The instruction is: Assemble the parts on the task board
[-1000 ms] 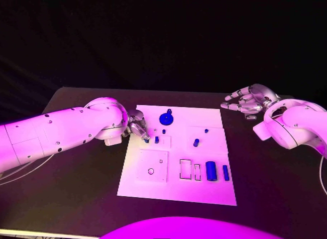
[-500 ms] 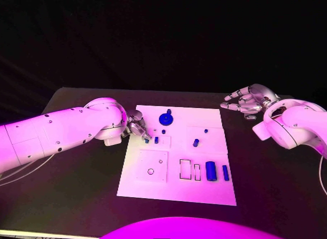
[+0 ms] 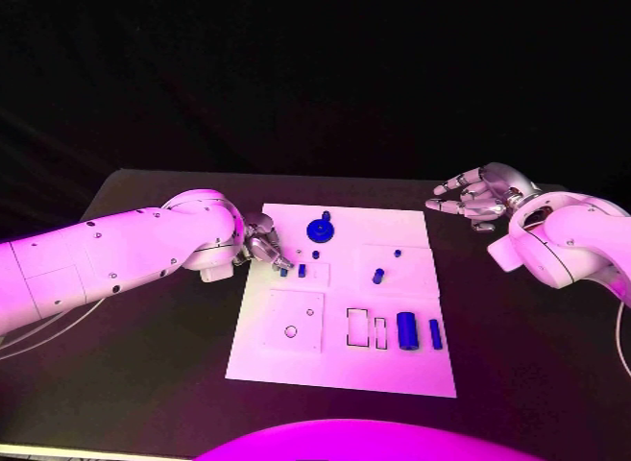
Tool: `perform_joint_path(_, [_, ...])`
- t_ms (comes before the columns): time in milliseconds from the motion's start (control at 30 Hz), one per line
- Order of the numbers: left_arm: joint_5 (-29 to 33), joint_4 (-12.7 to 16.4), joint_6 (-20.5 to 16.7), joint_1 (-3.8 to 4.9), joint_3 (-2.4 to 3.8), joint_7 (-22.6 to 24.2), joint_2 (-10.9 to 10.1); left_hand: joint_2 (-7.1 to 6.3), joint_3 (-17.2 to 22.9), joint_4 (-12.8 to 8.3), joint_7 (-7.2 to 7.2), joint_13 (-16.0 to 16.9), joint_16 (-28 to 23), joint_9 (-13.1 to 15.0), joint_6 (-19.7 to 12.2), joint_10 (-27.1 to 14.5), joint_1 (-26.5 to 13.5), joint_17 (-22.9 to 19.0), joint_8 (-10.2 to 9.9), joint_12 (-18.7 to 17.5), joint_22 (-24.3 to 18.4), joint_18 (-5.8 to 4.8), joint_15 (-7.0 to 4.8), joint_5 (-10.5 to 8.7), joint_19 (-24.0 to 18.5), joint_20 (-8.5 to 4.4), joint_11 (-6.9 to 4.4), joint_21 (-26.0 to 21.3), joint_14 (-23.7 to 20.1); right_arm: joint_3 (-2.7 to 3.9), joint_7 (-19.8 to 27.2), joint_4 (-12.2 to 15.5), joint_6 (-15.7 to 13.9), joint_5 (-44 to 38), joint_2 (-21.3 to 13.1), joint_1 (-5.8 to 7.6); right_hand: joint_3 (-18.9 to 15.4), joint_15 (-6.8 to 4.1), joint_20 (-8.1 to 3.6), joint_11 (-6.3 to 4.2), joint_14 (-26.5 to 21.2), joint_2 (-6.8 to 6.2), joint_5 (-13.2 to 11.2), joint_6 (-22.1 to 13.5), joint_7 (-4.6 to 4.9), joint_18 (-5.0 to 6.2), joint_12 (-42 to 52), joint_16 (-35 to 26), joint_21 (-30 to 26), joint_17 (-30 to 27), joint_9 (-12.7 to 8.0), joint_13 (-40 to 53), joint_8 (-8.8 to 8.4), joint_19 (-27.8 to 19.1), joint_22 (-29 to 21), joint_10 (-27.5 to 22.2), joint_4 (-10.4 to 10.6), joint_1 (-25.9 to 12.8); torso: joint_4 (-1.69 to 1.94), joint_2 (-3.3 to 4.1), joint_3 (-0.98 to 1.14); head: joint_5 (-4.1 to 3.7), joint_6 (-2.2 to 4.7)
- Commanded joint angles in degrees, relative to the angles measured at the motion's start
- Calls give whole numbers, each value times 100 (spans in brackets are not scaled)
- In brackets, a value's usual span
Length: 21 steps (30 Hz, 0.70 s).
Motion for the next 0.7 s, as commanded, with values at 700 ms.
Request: perform_joint_path(700, [684,11,-905,-13,35,312,-111,354,-1136,493,126,-349,-82,80,-238,-305,-531,1286,-9,-269,-81,-26,13,-896,-26,21,64,-70,545,0,75,6,21,-51,-11,-12,-22,-31,-29,-35,414,-2,23,37,12,91,26,-22,-22,768,-9,-6,36,-22,-6,-21,6,-48,2,4,0,-18,22])
